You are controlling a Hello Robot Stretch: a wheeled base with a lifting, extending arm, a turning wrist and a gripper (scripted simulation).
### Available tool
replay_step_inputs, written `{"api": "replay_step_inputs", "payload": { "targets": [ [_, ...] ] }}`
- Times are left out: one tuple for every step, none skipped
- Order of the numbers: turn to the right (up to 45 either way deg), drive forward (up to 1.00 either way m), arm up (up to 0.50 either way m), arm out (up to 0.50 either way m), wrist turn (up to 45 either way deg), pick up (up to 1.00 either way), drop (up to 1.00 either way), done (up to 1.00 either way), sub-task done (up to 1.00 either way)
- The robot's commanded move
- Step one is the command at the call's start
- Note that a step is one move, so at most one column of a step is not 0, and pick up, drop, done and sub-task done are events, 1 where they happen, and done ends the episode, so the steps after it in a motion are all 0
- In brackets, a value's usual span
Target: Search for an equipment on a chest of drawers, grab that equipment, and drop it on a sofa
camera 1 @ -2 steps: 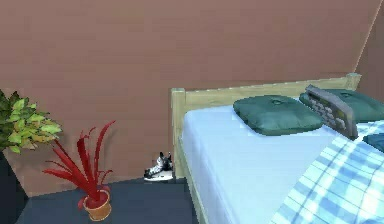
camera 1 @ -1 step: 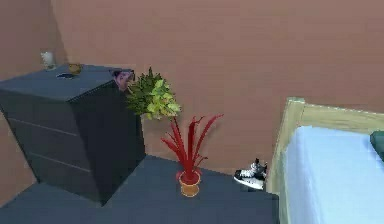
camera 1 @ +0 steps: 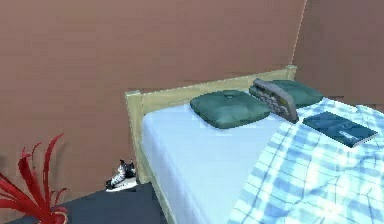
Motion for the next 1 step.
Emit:
{"api": "replay_step_inputs", "payload": {
  "targets": [
    [45.0,0.00,0.00,0.00,0.0,0.00,0.00,0.00,0.00]
  ]
}}
